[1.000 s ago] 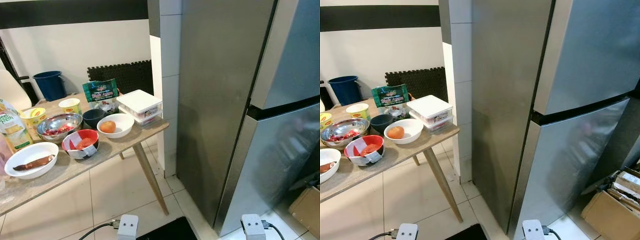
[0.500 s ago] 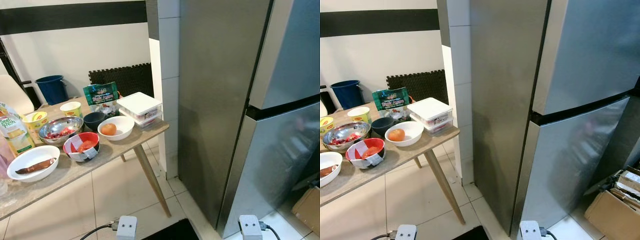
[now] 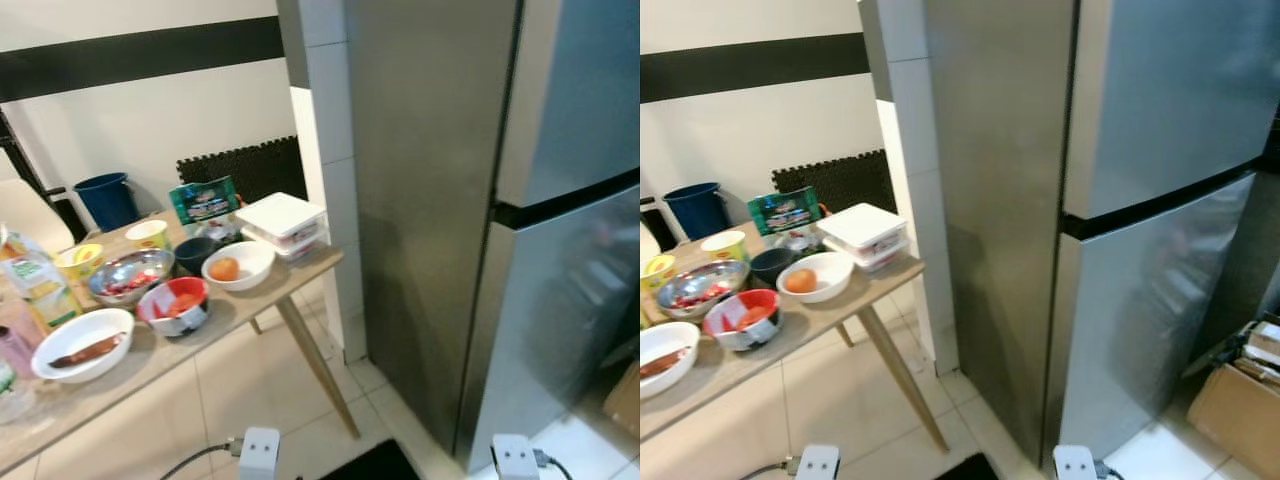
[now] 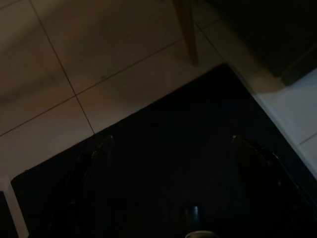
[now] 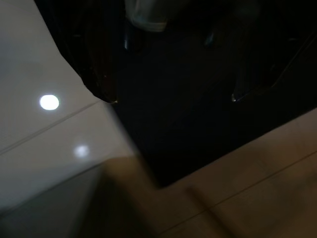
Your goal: Restocking fridge
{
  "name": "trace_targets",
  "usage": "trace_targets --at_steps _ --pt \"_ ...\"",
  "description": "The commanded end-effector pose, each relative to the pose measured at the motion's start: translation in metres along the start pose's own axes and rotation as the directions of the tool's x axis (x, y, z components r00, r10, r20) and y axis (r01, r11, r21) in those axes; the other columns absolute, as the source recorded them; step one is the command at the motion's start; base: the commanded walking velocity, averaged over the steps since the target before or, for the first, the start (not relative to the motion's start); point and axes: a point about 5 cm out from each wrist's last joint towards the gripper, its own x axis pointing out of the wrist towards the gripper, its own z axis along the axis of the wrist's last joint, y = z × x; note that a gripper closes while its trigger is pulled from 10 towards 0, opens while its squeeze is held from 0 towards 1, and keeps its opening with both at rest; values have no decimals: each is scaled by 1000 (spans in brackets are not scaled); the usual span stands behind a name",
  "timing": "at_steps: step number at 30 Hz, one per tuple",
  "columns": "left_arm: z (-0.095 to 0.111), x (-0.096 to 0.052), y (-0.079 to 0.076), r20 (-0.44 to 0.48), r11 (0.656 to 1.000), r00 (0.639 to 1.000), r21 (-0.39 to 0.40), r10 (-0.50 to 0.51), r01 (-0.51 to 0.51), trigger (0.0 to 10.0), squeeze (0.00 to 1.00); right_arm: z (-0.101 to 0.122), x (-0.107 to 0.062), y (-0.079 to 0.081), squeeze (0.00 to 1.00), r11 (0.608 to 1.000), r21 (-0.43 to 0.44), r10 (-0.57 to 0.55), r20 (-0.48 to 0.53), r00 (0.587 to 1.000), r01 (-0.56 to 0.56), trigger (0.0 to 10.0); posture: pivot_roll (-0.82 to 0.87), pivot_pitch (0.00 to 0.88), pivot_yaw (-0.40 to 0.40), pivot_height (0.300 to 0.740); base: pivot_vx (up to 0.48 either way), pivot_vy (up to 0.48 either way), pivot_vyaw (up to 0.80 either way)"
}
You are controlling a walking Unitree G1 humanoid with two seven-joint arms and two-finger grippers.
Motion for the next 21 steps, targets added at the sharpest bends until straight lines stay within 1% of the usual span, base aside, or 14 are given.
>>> trace_targets --at_steps 1,4,10,12,13,16,21 --pt "1 0 2 7 1000 1000 10 -2 2 10000 0 -1 0 -2 0 1000 0 1 -11 1000 -1 10000 -1 29 62 740 0 0 0" --pt "2 0 1 7 1000 1000 24 -11 11 10000 0 -1 0 -1 0 1000 1 2 -11 1000 -2 10000 -2 27 61 740 0 0 0" --pt "3 0 1 9 1000 1000 23 -8 7 10000 0 -1 0 0 0 1000 5 2 -11 1000 -1 10000 -5 25 65 740 0 0 0" --pt "4 1 -4 3 998 999 55 -38 38 10000 0 -2 0 -1 0 1000 6 -1 -11 1000 2 10000 -6 28 69 740 0 0 0" --pt "4 1 -4 3 998 999 55 -38 38 10000 0 -2 0 -1 0 1000 6 -1 -11 1000 2 10000 -6 28 69 740 0 0 0" --pt "4 2 -7 -8 995 999 86 -54 54 10000 0 -3 -1 -3 0 1000 9 -6 -13 1000 6 10000 -9 30 73 740 0 -419 0" --pt "3 2 -8 -15 995 998 78 -56 57 10000 0 -7 -3 -3 0 1000 12 -10 -18 1000 10 10000 -15 32 80 740 0 -480 0"
